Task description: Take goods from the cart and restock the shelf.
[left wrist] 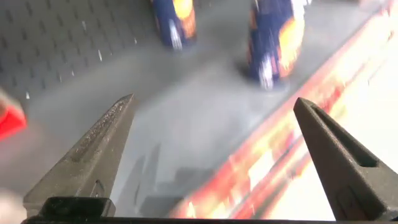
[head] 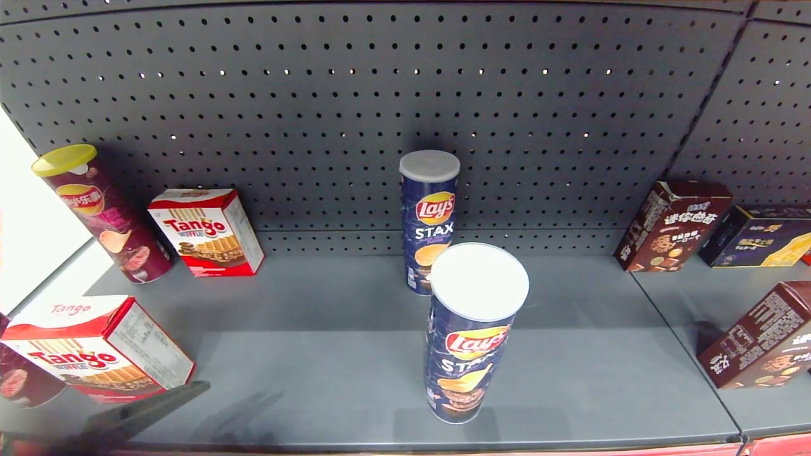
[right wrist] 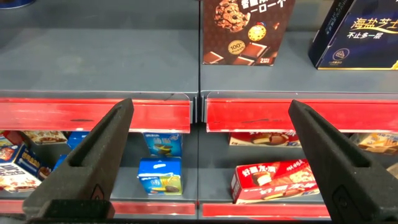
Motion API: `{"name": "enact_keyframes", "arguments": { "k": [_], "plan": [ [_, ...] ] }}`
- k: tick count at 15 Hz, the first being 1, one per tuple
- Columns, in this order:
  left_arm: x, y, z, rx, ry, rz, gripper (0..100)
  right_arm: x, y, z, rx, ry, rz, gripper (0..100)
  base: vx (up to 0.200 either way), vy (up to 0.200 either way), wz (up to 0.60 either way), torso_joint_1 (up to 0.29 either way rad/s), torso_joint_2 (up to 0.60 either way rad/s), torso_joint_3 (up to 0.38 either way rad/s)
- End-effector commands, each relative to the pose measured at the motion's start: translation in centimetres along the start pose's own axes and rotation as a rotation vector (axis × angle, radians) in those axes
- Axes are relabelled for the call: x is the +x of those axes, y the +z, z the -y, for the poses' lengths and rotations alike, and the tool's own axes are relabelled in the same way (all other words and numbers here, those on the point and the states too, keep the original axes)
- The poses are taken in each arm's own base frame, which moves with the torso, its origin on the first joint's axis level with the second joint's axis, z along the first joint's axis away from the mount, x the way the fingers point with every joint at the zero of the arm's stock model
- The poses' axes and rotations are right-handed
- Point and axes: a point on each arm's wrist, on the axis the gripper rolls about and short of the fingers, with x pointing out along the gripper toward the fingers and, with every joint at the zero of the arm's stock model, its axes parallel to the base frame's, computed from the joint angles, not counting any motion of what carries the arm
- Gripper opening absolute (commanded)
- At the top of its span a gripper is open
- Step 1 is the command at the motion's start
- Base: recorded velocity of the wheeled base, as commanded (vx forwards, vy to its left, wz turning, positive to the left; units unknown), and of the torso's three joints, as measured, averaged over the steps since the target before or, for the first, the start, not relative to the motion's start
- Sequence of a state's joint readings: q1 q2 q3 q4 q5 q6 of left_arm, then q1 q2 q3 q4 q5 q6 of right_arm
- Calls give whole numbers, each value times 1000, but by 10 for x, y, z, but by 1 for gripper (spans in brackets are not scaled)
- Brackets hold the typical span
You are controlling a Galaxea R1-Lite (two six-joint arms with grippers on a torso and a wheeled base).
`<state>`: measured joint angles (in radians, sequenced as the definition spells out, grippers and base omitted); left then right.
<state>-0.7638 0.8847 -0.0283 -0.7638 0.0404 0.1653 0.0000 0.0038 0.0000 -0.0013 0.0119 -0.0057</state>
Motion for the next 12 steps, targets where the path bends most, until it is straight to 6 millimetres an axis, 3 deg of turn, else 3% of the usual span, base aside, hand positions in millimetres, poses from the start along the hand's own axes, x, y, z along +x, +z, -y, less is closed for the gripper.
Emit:
{"name": "enact_keyframes", "arguments": {
  "k": [1, 5, 7, 12],
  "plan": [
    [-53, -23, 1, 13, 41, 52, 100, 0, 0, 0, 0, 0, -1, 100, 0, 0, 0, 0, 0, 0],
    [-62, -36, 0, 53, 199, -44, 100, 0, 0, 0, 0, 0, -1, 100, 0, 0, 0, 0, 0, 0],
    [-77, -62, 10, 4, 333, -185, 100, 0, 0, 0, 0, 0, -1, 100, 0, 0, 0, 0, 0, 0],
    [-90, -62, 22, -57, 651, -8, 100, 0, 0, 0, -2, 0, -1, 100, 0, 0, 0, 0, 0, 0]
  ]
}}
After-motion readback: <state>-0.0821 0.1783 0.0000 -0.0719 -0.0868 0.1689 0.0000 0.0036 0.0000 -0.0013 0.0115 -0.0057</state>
